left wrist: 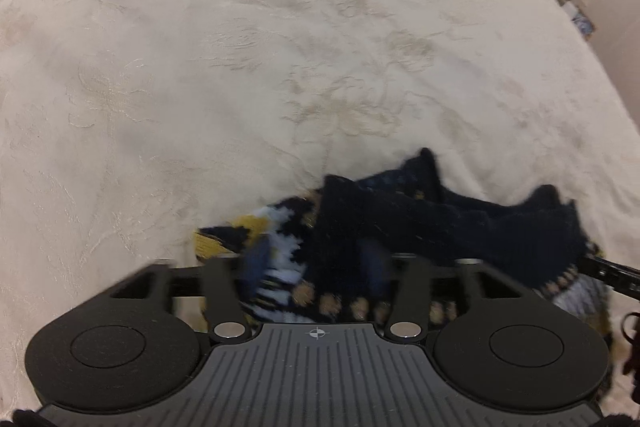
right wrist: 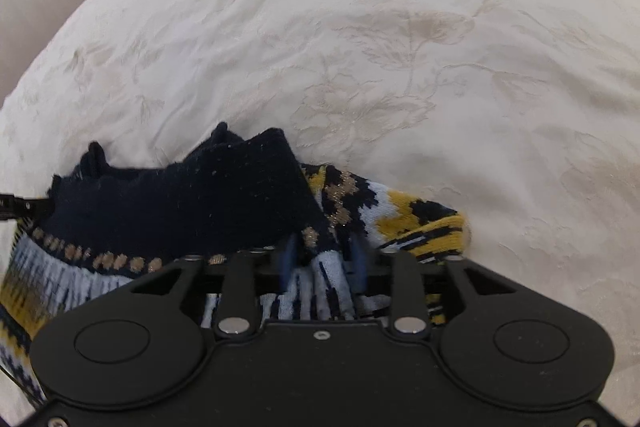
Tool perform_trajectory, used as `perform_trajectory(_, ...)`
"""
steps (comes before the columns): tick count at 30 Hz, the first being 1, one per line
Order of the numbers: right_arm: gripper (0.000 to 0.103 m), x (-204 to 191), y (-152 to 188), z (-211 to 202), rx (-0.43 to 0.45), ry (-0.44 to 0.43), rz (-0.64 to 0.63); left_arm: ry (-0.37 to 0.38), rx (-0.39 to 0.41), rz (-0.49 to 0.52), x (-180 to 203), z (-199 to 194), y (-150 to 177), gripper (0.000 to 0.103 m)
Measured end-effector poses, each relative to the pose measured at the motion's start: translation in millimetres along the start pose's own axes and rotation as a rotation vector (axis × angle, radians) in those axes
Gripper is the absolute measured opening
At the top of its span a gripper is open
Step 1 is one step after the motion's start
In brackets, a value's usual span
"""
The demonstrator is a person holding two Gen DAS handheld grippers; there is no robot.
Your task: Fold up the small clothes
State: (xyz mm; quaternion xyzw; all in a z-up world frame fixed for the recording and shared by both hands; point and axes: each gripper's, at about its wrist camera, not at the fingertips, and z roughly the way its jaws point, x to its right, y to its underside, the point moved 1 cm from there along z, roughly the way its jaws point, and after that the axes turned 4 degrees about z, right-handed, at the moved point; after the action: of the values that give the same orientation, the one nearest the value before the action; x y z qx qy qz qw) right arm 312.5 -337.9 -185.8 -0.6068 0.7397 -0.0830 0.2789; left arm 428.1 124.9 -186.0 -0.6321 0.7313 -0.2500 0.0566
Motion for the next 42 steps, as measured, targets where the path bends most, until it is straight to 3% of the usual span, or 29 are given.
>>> perform_trajectory(1, 0.069, 1, 0, -5, 0.009, -0.012, 0.013, 0.007, 0.011, 0.008, 3, -5, 0, 0.074)
perform_trajectory(4, 0.075, 3, 4, -25, 0.053, -0.020, 0.031, -0.017, 0.030, 0.053, 15, -24, 9, 0.082)
perform_trajectory(12, 0.087, -6, 36, -66, 0.060, -0.012, 0.024, -0.082, -0.006, 0.100, 48, -60, 61, 0.084)
perform_trajectory(22, 0.093, -22, 103, -89, -0.009, -0.017, 0.017, -0.137, -0.092, 0.083, 65, -61, 128, 0.084)
perform_trajectory(28, 0.093, -19, 126, -102, -0.025, -0.014, 0.042, -0.234, -0.127, 0.016, 40, -43, 141, 0.087)
perform_trajectory(31, 0.093, -17, 131, -107, -0.027, -0.009, 0.048, -0.205, -0.147, -0.081, 18, -36, 145, 0.099)
perform_trajectory(33, 0.093, -13, 133, -108, -0.029, -0.006, 0.065, -0.200, -0.149, -0.101, 11, -33, 148, 0.102)
perform_trajectory(37, 0.101, -4, 138, -106, -0.054, -0.003, 0.113, -0.181, -0.151, -0.135, 5, -27, 151, 0.103)
perform_trajectory(42, 0.101, 11, 148, -97, -0.125, -0.010, 0.185, -0.178, -0.139, -0.159, 0, -24, 154, 0.103)
